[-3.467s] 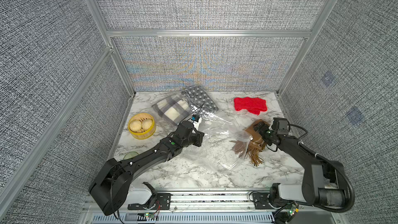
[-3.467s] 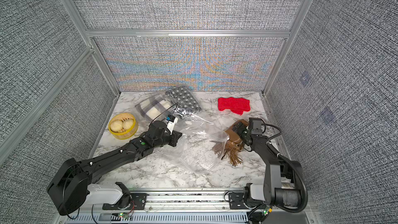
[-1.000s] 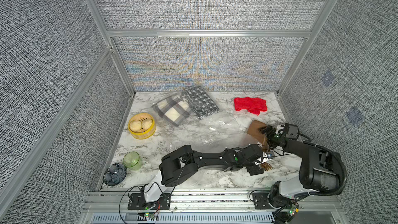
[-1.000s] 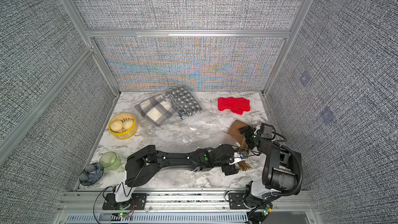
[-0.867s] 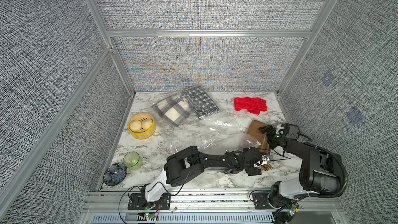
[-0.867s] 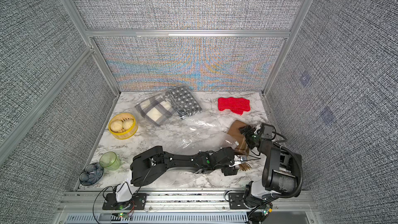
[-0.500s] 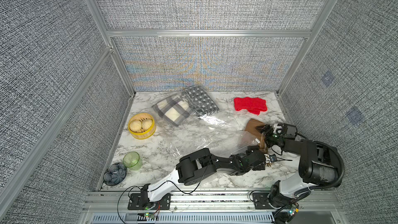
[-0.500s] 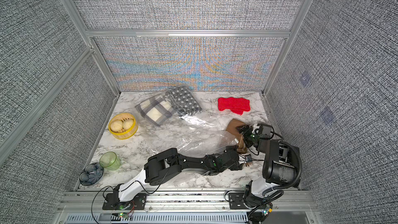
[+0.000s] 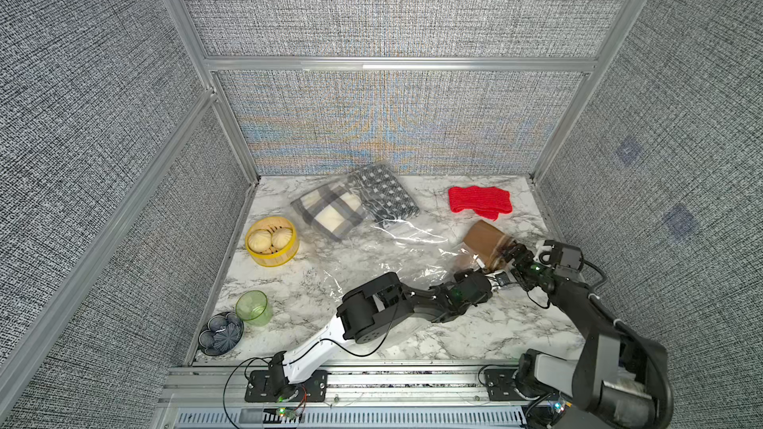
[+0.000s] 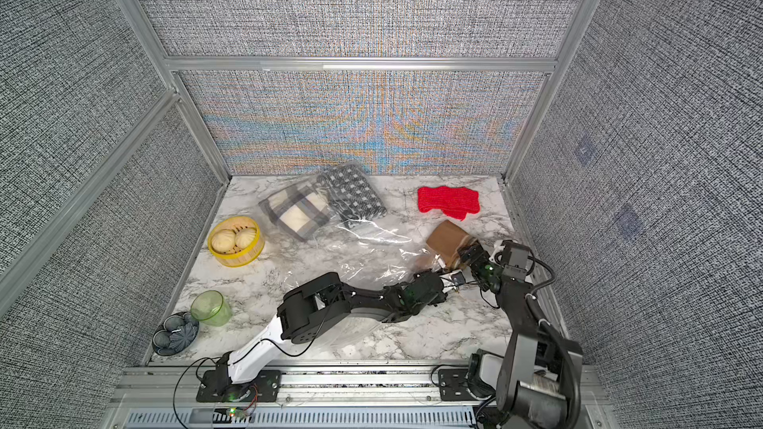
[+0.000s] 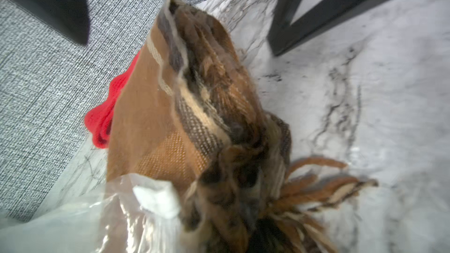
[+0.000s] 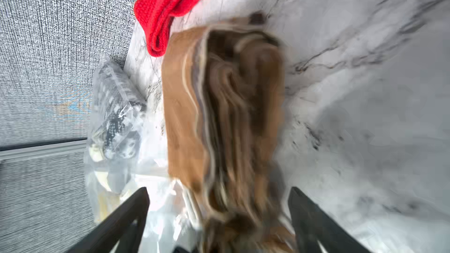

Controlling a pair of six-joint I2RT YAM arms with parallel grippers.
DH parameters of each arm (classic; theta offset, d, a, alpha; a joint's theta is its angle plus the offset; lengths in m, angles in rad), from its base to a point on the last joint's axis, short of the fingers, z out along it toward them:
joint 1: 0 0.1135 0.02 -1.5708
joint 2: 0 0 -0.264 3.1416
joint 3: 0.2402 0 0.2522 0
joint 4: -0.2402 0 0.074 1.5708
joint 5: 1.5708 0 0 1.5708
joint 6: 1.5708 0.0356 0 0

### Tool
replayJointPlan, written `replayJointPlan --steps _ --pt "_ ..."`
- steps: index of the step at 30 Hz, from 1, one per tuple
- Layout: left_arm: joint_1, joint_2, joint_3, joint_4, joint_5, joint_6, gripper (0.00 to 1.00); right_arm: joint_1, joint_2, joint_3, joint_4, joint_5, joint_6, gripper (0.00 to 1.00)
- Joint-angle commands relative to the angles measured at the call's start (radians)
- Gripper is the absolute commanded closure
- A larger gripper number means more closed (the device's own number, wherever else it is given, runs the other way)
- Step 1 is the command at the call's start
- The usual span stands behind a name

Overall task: Take the scarf out of the vacuum bag
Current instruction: Move the scarf to the center of the board.

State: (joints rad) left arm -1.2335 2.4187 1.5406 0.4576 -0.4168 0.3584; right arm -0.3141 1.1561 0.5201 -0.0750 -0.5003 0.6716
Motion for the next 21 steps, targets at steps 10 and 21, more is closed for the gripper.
replayJointPlan --steps 10,21 --pt "-0.021 -0.154 -0.192 0.116 0.057 -0.009 0.48 0.062 -0.048 0.057 -0.162 0.068 -0.064 0.09" --pt "-0.056 -0.424 -0.354 0.054 0.045 -0.147 0.33 0.13 0.257 0.139 0.003 0.032 -0.034 0.18"
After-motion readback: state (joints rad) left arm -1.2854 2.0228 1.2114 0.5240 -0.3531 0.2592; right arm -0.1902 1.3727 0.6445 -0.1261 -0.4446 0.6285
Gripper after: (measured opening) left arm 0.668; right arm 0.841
